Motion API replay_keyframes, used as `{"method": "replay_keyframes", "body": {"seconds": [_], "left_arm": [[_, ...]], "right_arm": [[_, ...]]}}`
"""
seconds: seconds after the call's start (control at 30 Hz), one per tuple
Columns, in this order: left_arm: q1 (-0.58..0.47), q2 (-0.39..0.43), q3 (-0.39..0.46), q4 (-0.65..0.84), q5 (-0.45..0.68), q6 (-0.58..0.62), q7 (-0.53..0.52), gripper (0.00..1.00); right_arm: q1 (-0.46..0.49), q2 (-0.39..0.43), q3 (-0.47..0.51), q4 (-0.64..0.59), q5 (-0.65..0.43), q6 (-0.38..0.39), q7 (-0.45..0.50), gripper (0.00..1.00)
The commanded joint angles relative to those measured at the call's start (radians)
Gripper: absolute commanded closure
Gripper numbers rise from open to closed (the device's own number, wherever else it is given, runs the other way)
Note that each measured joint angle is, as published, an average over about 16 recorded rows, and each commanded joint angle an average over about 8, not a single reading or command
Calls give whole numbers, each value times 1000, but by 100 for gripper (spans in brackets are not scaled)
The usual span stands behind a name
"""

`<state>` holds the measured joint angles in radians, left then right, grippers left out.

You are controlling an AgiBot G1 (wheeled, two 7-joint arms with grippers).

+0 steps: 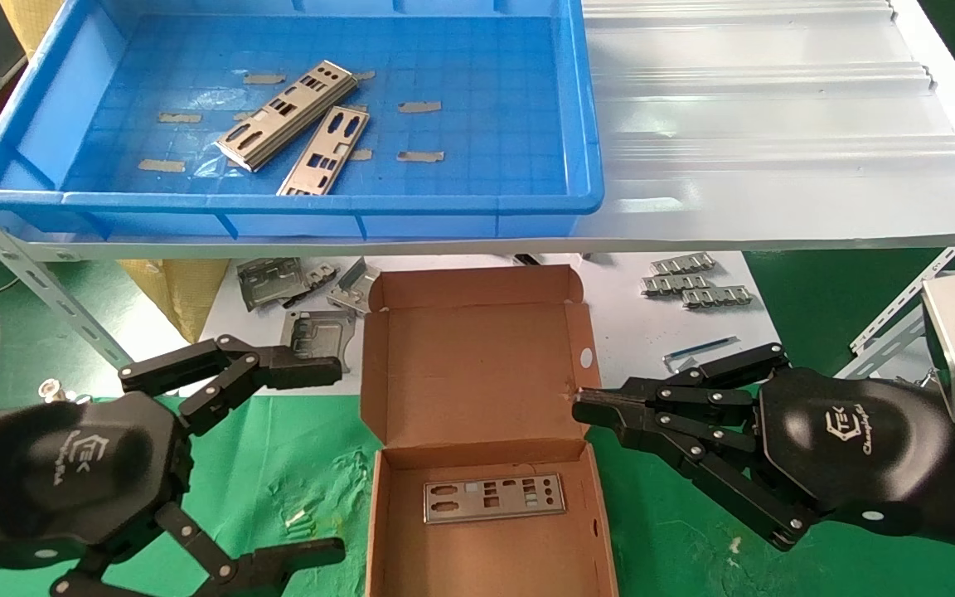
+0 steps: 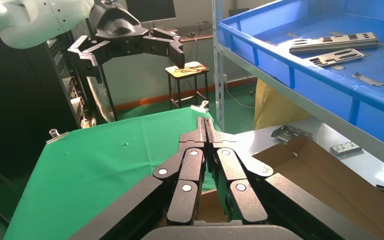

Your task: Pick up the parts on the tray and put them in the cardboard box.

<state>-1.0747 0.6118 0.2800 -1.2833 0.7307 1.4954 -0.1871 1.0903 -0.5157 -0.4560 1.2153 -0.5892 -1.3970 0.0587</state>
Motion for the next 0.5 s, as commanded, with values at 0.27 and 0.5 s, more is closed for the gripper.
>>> {"method": "replay_keyframes", "body": {"seconds": [0.27,0.5], "left_arm": [[-13,7,5,-2,18,-8,4,0],[-133,48,41,29,134,-64,-17,0]], "right_arm": [[0,0,0,0,0,0,0,0],[0,0,0,0,0,0,0,0]]}}
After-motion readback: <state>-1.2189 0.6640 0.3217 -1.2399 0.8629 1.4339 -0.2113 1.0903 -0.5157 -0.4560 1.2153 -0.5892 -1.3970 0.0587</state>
